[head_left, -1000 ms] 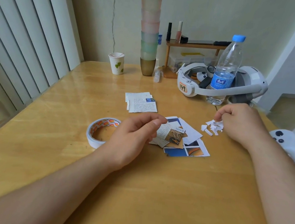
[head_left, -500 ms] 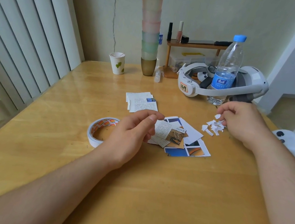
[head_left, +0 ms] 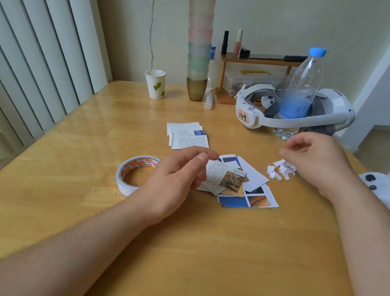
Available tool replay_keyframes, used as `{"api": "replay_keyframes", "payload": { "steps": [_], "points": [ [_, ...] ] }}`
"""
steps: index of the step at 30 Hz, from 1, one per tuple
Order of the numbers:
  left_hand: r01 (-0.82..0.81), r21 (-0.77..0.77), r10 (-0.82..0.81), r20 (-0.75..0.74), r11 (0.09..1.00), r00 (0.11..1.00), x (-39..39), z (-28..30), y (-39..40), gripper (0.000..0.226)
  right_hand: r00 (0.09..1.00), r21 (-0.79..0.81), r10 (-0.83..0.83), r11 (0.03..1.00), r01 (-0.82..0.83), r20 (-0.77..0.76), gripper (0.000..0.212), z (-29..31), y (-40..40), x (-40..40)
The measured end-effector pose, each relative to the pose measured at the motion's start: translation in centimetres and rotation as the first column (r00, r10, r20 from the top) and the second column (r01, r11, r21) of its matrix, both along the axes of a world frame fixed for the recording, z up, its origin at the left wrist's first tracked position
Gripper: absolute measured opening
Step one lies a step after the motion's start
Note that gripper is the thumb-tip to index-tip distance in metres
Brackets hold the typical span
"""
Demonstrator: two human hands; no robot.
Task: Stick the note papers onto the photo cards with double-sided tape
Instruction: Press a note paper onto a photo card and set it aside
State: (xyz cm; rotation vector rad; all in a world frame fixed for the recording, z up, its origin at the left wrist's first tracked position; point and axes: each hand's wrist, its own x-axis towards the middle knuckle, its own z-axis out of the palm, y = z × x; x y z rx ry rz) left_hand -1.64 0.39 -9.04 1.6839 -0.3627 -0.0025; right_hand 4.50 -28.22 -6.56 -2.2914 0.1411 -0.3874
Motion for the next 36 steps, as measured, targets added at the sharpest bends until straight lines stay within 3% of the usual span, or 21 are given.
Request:
{"api": "replay_keyframes", "payload": {
  "steps": [3, 7, 11, 14, 16, 22, 28, 32, 36],
  "points": [
    [-0.001, 0.001, 0.001, -0.007, 1.000, 1.000, 0.1, -0.1, -0.1, 0.032, 0.997, -0.043, 0.064, 0.997, -0.062, 0.039, 0.010, -0.1, 1.4, -0.3],
    [-0.041, 0.067, 0.041, 0.007, 0.997, 0.999, 0.4, -0.4, -0.1, 0.016, 0.981, -0.113, 0.188, 0.975, -0.192, -0.047, 0.022, -0.1, 4.3, -1.0],
    [-0.126, 0.185, 0.113, 0.077, 0.975, 0.991, 0.8, -0.7, 0.2, 0.020, 0.957, -0.296, 0.247, 0.912, -0.282, -0.152, 0.017, -0.8, 6.8, -1.2],
    [-0.253, 0.244, 0.235, 0.101, 0.936, 0.967, 1.5, -0.8, 0.8, 0.023, 0.937, -0.422, 0.198, 0.852, -0.309, -0.287, 0.047, -1.2, 7.7, -1.5],
    [-0.307, 0.211, 0.300, 0.066, 0.928, 0.952, 1.9, -0.8, 1.2, 0.025, 0.938, -0.416, 0.170, 0.862, -0.290, -0.303, 0.053, -1.2, 8.1, -1.8],
    [-0.316, 0.191, 0.313, 0.049, 0.929, 0.949, 1.9, -0.6, 1.3, 0.027, 0.957, -0.310, 0.174, 0.919, -0.242, -0.232, 0.036, -1.1, 8.8, -2.1],
    [-0.253, 0.155, 0.247, 0.059, 0.955, 0.967, 1.2, -0.1, 1.2, 0.030, 0.971, -0.031, 0.214, 0.975, -0.218, -0.103, 0.005, -0.9, 8.5, -2.0],
    [-0.157, 0.052, 0.154, 0.050, 0.986, 0.987, 0.6, 0.2, 1.0, 0.034, 0.964, 0.273, 0.267, 0.929, -0.252, -0.019, 0.017, -0.3, 8.5, -2.1],
    [-0.083, -0.012, 0.084, 0.059, 0.996, 0.995, 0.3, 0.3, 1.0, 0.039, 0.964, 0.522, 0.264, 0.821, -0.231, 0.011, 0.019, -0.1, 9.3, -2.5]
  ]
}}
